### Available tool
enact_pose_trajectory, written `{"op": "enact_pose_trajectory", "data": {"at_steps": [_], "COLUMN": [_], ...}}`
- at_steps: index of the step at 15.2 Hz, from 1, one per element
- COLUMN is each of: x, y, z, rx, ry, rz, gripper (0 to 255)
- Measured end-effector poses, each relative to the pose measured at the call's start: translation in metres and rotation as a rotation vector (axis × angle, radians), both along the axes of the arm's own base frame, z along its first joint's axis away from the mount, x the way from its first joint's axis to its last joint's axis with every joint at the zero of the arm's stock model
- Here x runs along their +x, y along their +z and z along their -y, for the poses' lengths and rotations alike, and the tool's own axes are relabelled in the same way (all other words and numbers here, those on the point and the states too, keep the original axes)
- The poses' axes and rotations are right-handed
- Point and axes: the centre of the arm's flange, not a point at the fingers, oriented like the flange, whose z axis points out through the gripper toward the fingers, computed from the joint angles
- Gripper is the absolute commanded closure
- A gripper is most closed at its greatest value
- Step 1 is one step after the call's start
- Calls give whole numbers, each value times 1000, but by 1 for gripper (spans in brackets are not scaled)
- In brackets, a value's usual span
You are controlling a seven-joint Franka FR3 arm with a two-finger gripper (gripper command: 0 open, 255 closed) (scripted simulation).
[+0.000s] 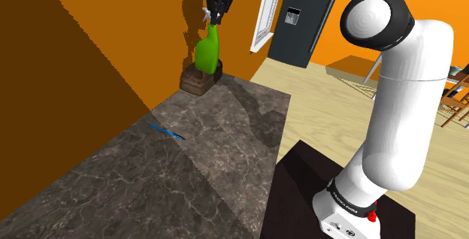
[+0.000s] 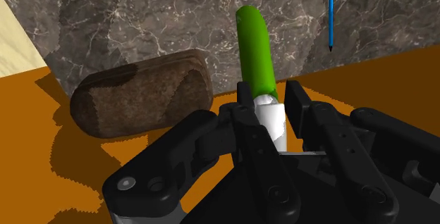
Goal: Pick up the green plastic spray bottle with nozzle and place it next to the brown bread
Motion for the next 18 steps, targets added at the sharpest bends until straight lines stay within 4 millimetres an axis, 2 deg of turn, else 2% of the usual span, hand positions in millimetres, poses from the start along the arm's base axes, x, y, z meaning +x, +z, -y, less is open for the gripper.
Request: {"op": "enact_pose_trajectory", "data": {"at_steps": [18], "x": [1], "y": [-94], "z": [-1], "rx": [0], "ry": [0], "rz": [0], "gripper": [255]}}
